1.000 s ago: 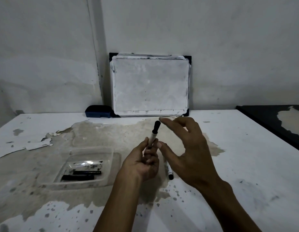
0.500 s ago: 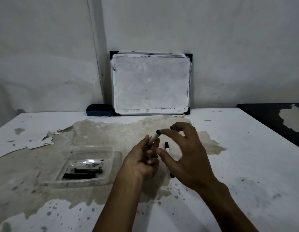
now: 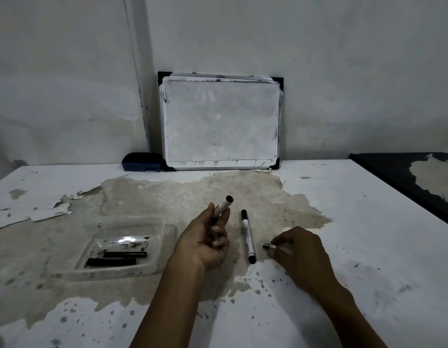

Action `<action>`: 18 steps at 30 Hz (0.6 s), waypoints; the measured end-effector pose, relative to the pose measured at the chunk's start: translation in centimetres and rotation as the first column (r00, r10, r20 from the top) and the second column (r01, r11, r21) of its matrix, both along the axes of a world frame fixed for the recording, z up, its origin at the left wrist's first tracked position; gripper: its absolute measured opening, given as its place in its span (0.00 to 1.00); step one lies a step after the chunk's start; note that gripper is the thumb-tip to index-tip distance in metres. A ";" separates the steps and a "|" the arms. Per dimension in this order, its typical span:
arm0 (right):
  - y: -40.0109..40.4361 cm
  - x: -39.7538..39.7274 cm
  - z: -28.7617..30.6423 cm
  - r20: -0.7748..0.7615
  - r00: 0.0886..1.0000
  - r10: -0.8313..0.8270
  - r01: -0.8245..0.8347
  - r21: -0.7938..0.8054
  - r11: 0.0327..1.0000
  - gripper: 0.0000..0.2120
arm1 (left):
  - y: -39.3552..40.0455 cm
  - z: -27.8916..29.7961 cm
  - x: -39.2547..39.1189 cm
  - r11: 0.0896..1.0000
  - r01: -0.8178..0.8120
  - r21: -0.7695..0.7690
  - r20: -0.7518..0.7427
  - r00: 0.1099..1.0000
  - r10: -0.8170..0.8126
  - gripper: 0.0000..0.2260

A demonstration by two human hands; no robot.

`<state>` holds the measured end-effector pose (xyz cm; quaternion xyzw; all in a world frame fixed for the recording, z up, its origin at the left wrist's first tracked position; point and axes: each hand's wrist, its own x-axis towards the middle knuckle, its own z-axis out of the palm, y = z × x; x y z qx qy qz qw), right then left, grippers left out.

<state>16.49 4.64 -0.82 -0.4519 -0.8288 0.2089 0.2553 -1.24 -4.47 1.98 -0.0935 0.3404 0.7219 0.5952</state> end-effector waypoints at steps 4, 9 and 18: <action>-1.0 -0.6 2.1 -0.311 0.950 0.001 0.027 0.084 0.996 0.08 | -0.1 0.1 0.4 1.000 -0.010 0.019 -0.179 0.984 0.013 0.07; -3.5 -2.4 5.2 -0.486 0.865 0.127 -0.023 0.214 0.977 0.09 | 0.1 0.1 0.9 0.997 -0.071 0.003 -0.365 0.929 0.067 0.08; -3.9 -2.7 4.6 -0.431 0.889 0.156 -0.046 0.255 0.966 0.11 | -0.4 0.5 1.2 0.988 -0.155 -0.021 -0.530 0.839 0.121 0.07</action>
